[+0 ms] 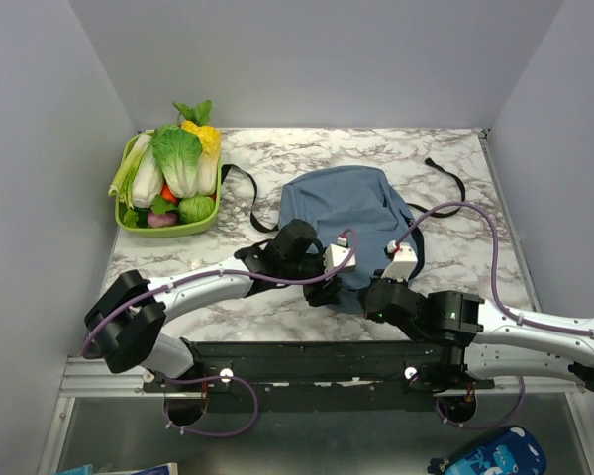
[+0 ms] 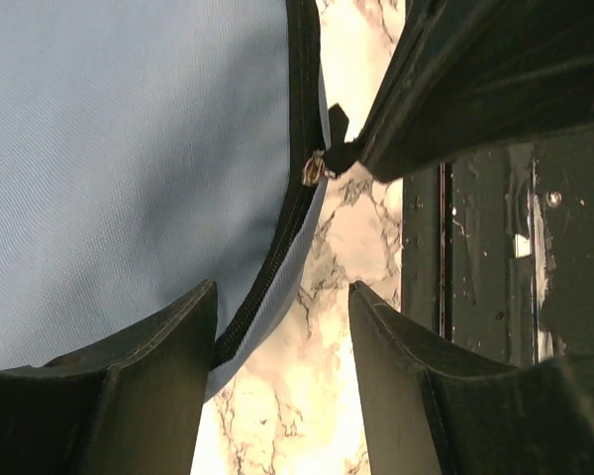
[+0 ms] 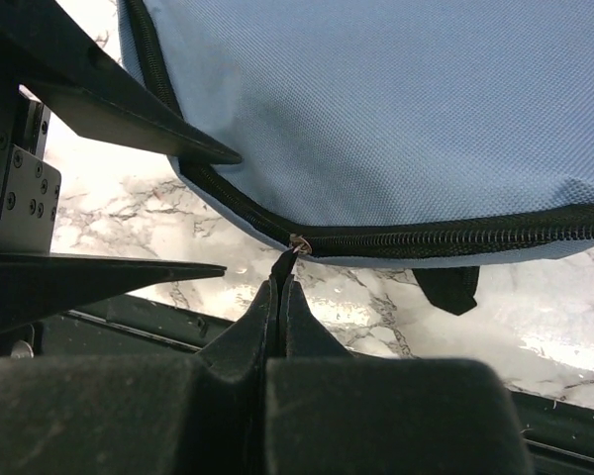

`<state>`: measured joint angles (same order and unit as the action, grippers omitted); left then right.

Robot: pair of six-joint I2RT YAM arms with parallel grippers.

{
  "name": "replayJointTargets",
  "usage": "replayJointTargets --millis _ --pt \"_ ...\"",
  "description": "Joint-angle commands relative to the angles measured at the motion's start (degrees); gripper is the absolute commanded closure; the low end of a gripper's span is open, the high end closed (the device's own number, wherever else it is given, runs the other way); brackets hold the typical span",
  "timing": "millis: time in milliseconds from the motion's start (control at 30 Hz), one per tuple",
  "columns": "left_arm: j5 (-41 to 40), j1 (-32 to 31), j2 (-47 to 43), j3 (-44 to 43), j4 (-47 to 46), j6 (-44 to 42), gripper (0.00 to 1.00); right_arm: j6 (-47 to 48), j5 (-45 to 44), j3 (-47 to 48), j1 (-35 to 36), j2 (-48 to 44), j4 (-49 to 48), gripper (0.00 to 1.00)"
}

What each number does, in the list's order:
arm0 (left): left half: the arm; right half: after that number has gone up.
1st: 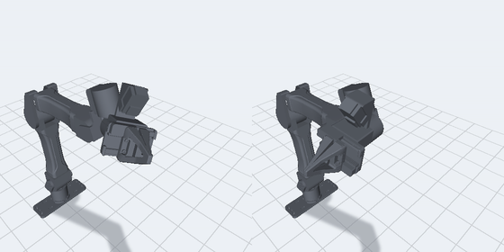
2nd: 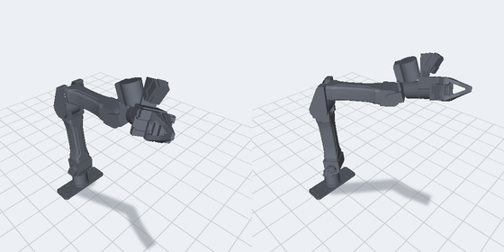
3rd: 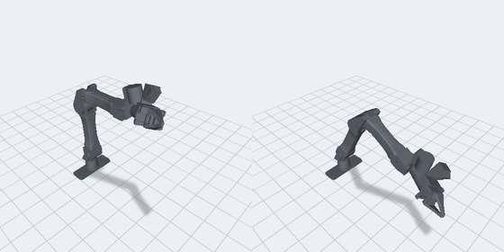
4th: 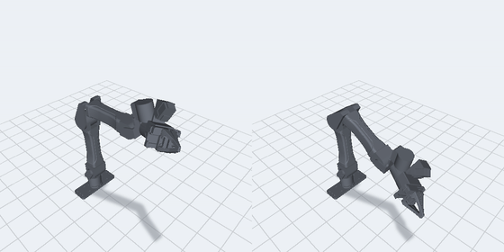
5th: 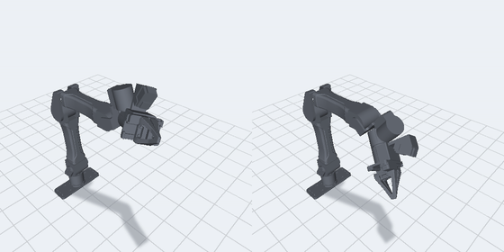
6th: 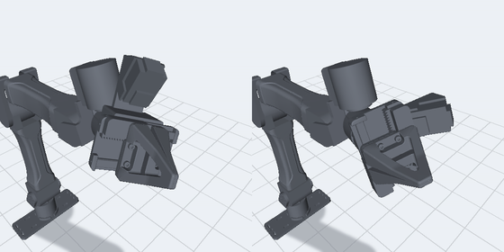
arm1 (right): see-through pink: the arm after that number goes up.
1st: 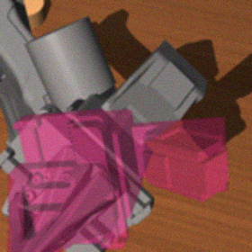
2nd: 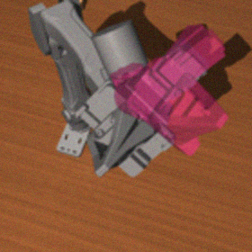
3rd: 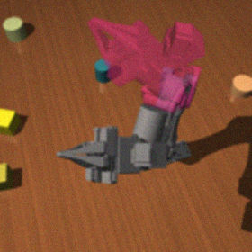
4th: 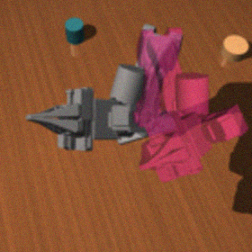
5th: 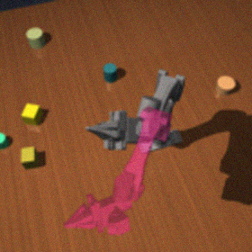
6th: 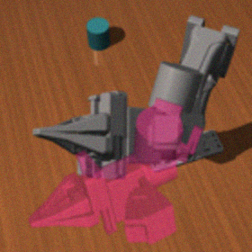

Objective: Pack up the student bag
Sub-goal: Zip the student bag at the center of the board.

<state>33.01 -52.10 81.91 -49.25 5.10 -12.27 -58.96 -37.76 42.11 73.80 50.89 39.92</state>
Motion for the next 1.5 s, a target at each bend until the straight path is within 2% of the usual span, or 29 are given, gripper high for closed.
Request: replayJointTargets --millis 0,233,367,467,667,700,767,800,967,1200,1467 --pt "-1.5 -0.9 1.2 -0.8 -6.8 1.3 0.37 -1.3 1.2 0.3 0.2 0.1 -0.5 1.0" --pt "-1.1 -2.4 1.8 -2.3 -3.8 -1.7 0.37 -1.6 1.5 -0.4 0.2 0.2 -0.4 0.99" --pt "-3.3 -4.9 2.8 0.0 -7.1 -2.2 0.38 -2.6 1.5 -1.2 0.1 -0.7 -0.1 0.99" --pt "-3.7 -5.9 4.0 -0.1 -8.6 -2.8 0.42 -3.6 1.8 -2.0 0.2 -1.3 0.0 0.99" --pt "-5.9 -6.0 3.5 0.8 -8.3 -5.7 0.61 -4.2 1.7 -2.4 0.3 -2.0 0.3 1.0" --pt "-6.1 -6.0 3.4 1.1 -8.2 -6.1 0.69 -4.4 1.7 -2.4 0.2 -1.9 0.4 1.0" --pt "-6.7 -6.0 2.9 1.7 -8.1 -6.9 0.78 -4.6 1.5 -2.2 0.2 -1.8 0.9 0.99" --pt "-7.3 -6.0 2.6 2.1 -7.8 -7.3 0.86 -4.9 1.3 -1.9 0.2 -1.5 1.5 1.0" --pt "-8.1 -6.0 0.7 2.7 -5.2 -10.0 1.0 -6.9 0.1 0.5 -1.5 -0.3 6.4 1.0" --pt "-8.7 -6.0 -2.5 2.9 9.1 -17.9 1.0 -10.2 -1.3 3.3 -3.9 -0.4 14.1 1.0" --pt "-11.0 -4.3 -7.0 4.5 18.2 -23.9 1.0 -10.2 -1.6 3.8 -5.8 -1.0 19.0 1.0"
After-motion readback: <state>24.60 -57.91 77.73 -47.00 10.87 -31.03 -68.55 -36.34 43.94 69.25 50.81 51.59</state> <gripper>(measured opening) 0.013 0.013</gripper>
